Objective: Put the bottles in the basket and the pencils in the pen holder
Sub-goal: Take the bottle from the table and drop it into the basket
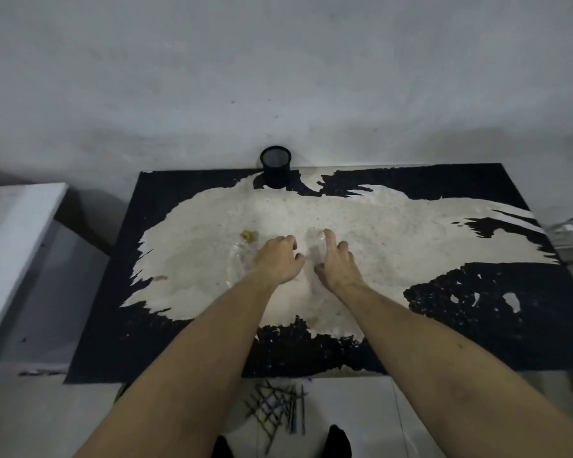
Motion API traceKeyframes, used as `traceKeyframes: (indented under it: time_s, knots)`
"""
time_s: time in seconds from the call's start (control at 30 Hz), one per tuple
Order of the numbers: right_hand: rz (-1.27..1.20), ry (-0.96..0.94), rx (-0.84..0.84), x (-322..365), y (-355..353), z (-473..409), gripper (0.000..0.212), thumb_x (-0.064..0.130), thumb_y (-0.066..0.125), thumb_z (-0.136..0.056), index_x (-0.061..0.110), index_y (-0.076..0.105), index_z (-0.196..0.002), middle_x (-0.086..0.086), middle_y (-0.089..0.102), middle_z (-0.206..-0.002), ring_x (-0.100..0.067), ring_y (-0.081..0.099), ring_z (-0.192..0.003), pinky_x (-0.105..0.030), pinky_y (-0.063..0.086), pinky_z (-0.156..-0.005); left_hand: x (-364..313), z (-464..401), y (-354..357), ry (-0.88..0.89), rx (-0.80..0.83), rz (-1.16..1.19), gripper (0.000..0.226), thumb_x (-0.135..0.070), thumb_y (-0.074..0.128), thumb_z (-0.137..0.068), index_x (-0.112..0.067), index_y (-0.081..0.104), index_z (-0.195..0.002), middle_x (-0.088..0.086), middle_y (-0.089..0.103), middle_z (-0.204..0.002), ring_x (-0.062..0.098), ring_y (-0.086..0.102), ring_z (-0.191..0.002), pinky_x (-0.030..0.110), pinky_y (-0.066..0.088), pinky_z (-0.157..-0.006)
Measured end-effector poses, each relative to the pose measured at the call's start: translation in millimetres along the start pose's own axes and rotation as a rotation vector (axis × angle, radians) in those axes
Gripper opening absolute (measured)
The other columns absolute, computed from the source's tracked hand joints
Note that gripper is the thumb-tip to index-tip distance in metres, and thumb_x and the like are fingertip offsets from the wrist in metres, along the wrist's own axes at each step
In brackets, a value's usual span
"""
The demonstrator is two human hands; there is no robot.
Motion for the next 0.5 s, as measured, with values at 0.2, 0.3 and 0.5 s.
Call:
traceKeyframes:
  time_s: [0.2, 0.3, 0.5]
  knots:
    - [-0.029, -0.093, 0.018, 43.4, -10.5, 52.2, 0.080, 0.006, 0.061, -0.085, 0.032, 0.018, -0.147, -0.014, 0.044, -0.117, -0.033, 0.051, -0.099, -0.043, 0.049, -0.070, 8.1, 53.0, -30.7, -0.083, -0.047, 0.006, 0.043, -0.038, 0.049, -0.092, -0.014, 0.055, -0.127, 0.009, 0.061, -0.126, 0.028, 0.059, -0.109, 0.039, 0.049, -0.087]
    - [-0.032, -0.145, 0.039, 64.7, -4.0, 80.9, 0.081, 0.010, 0.064, -0.086, 0.033, 0.016, -0.147, -0.014, 0.044, -0.118, -0.033, 0.052, -0.099, -0.043, 0.050, -0.070, 24.3, 84.8, -38.8, -0.132, -0.072, 0.030, 0.043, -0.037, 0.047, -0.092, -0.015, 0.056, -0.127, 0.006, 0.061, -0.127, 0.026, 0.058, -0.113, 0.041, 0.050, -0.091]
    - [-0.030, -0.253, 0.100, 111.6, 39.1, 151.5, 0.081, 0.011, 0.065, -0.088, 0.033, 0.015, -0.147, -0.016, 0.046, -0.120, -0.037, 0.055, -0.104, -0.046, 0.051, -0.077, 87.0, 164.5, -42.3, -0.224, -0.168, 0.130, 0.038, -0.037, 0.051, -0.090, -0.015, 0.061, -0.119, 0.005, 0.066, -0.118, 0.026, 0.061, -0.107, 0.041, 0.052, -0.090]
Point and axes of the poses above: each hand's wrist, its own z-axis away from the middle knuckle, its own y-axis out of the palm, x = y × z, the point moved 2 cm from there along -z, towards the middle knuckle
